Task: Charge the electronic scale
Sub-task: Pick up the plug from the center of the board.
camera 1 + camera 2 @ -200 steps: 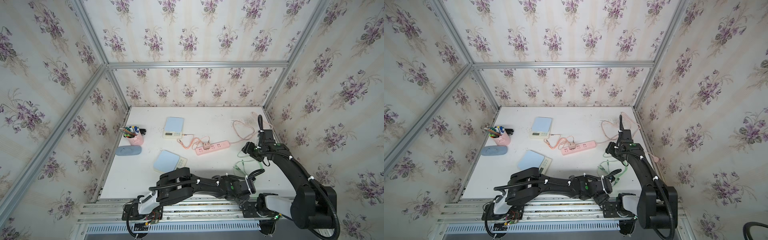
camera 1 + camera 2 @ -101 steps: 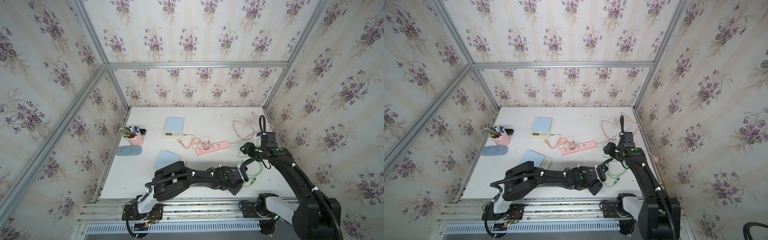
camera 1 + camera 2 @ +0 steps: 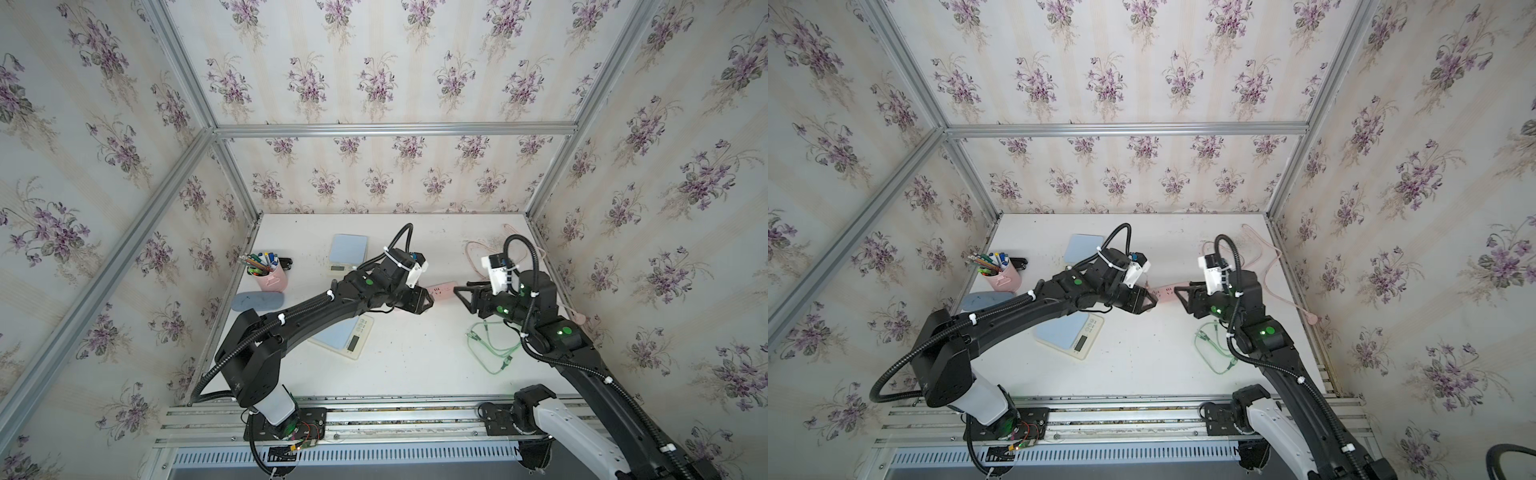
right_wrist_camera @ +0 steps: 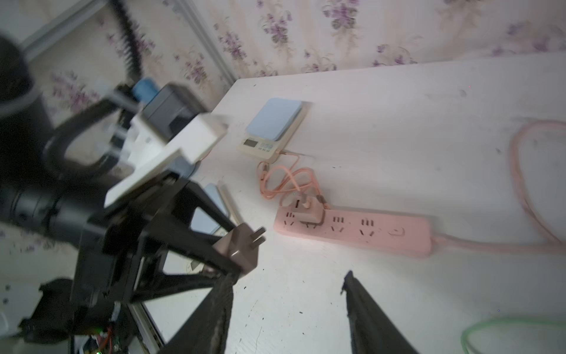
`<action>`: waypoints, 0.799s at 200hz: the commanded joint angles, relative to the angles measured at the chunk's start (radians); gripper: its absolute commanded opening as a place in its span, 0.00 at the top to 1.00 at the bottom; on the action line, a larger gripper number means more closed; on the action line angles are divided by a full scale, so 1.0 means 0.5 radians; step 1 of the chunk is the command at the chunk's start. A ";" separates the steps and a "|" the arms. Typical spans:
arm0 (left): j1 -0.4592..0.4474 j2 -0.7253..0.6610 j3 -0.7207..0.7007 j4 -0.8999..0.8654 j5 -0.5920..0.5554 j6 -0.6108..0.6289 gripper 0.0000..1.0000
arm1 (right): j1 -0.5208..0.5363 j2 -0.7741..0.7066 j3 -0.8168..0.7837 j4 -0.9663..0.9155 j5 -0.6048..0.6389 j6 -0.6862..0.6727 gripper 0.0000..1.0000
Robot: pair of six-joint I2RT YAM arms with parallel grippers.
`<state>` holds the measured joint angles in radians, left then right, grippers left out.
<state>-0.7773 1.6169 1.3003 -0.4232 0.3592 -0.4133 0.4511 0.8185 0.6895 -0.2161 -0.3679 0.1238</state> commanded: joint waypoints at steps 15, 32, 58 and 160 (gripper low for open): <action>0.208 -0.017 0.107 -0.307 0.500 0.159 0.75 | 0.536 0.144 0.027 0.277 0.485 -1.000 0.35; 0.283 -0.024 0.115 -0.361 0.561 0.207 0.75 | 0.573 0.204 0.044 0.276 0.435 -1.290 0.33; 0.327 -0.022 0.114 -0.458 0.633 0.288 0.75 | 0.577 0.252 0.094 0.236 0.418 -1.625 0.32; 0.343 -0.083 0.073 -0.638 0.860 0.403 0.75 | 0.890 0.529 0.327 -0.087 0.520 -2.166 0.31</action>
<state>-0.6083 1.5852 1.3392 -0.7227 0.7326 -0.2382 0.8619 1.0500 0.8253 -0.2115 -0.1482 -0.8757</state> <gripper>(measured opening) 0.435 0.693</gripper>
